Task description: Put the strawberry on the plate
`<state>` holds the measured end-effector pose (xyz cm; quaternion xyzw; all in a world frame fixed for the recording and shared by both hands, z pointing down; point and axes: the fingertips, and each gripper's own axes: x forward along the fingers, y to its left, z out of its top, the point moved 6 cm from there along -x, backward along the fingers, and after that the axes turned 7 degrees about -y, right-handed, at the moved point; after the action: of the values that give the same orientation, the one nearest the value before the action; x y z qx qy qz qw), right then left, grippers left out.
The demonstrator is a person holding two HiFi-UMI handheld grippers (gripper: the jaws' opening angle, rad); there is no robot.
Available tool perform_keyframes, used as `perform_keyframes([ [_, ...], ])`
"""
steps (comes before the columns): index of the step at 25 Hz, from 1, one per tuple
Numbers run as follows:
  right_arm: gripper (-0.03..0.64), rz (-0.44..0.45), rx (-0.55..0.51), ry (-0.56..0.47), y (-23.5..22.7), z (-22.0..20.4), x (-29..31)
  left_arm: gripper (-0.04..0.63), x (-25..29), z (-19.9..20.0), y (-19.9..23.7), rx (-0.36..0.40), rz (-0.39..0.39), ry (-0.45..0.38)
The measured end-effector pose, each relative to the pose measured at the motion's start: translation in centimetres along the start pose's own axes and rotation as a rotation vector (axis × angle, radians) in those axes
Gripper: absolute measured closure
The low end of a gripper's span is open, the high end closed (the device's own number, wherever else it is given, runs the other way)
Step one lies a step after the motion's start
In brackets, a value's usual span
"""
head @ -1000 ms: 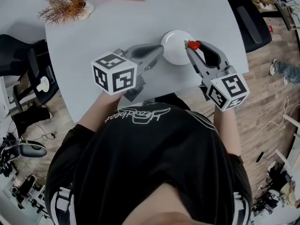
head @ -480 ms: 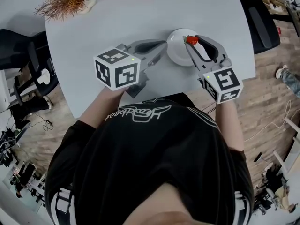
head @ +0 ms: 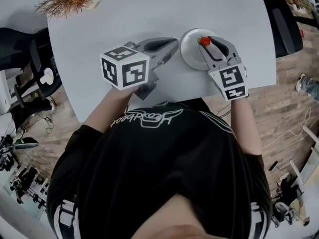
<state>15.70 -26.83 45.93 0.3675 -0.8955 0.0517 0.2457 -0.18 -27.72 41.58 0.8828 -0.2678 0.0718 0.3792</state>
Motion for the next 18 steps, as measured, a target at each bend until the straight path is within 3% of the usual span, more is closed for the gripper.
perform_keyframes([
  [6,0.492,-0.007,-0.018,0.056,-0.1,-1.5,1.0,0.589,-0.2,-0.3,0.7,-0.011,0.014,0.008],
  [12,0.493,-0.033,-0.123,0.129,-0.1,-2.5,1.7,0.589,-0.5,-0.3,0.8,-0.014,0.023,0.005],
  [18,0.492,-0.042,-0.147,0.143,0.0,-2.9,2.1,0.589,-0.7,-0.4,0.9,-0.013,0.026,0.005],
])
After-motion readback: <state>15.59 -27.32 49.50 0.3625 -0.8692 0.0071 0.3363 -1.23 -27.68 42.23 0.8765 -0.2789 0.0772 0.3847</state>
